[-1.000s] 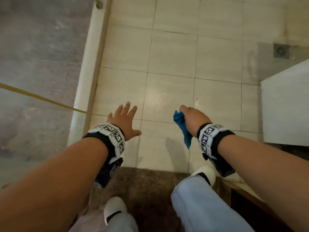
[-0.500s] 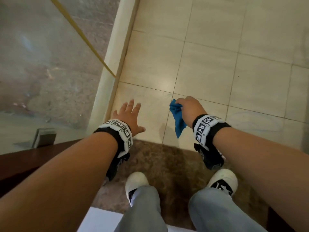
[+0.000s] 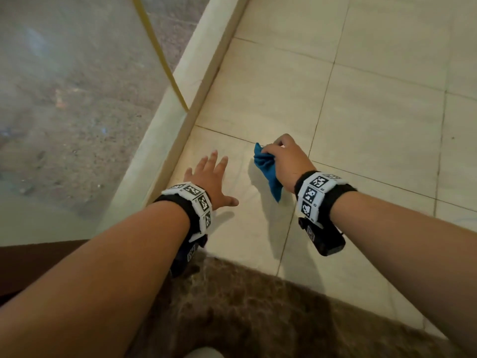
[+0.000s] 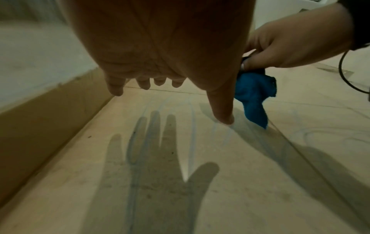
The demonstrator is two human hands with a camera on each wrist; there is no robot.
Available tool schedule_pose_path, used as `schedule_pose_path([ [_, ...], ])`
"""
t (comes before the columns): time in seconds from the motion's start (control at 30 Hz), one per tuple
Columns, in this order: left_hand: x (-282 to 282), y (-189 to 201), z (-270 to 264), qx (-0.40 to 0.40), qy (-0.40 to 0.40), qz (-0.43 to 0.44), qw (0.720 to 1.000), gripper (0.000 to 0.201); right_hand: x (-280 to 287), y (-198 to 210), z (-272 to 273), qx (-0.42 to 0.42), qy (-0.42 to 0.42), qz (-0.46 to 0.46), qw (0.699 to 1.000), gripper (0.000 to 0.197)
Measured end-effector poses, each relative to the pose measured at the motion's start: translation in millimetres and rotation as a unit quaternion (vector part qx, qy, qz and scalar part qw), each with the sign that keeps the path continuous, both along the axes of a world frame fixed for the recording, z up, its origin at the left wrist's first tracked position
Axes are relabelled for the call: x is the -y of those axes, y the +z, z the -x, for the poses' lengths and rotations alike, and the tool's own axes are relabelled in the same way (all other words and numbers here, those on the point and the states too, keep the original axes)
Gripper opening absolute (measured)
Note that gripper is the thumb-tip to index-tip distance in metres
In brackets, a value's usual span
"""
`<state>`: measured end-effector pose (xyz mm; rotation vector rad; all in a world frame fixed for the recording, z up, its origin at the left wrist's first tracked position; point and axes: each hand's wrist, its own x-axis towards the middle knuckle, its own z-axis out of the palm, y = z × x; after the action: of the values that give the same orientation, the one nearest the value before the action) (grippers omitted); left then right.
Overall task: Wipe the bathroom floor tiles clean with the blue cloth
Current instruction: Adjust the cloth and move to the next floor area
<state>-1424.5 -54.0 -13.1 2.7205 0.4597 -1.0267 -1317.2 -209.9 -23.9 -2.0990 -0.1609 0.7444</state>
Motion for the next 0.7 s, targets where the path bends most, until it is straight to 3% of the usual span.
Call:
schedule_pose_path([
  [0.13,-10.1,-28.4,-9.8,0.027,0.006,-0.003,1.000,0.114,-15.7,-30.7,-19.1,0.197,0.167,0.088,0.962,0.033],
  [0.3,-16.9,-39.7,-14.7,0.038,0.029,-0.002,0.999,0.122,-19.0,-41.5,-11.6,0.260,0.331,0.179,0.889,0.047],
  [0.4,-19.7,-37.5,-10.3,0.025,0.031,-0.013,0.999,0.126,-13.2,-34.6,-8.8,0.287,0.302,0.199,0.887,0.043],
  [0.5,-20.1,-41.6,-4.4,0.015,0.029,-0.024,0.999,0.131,-14.5,-38.3,-7.6,0.290,0.218,0.201,0.910,0.041],
  [0.57,-22.9,-47.1,-3.8,0.014,0.040,-0.019,0.999,0.133,-23.7,-44.6,1.2,0.270,0.220,0.181,0.920,0.042],
  [0.7,-28.9,-55.1,-6.5,0.020,0.056,-0.008,0.998,0.133,-37.7,-56.6,14.3,0.316,0.316,0.193,0.873,0.046],
])
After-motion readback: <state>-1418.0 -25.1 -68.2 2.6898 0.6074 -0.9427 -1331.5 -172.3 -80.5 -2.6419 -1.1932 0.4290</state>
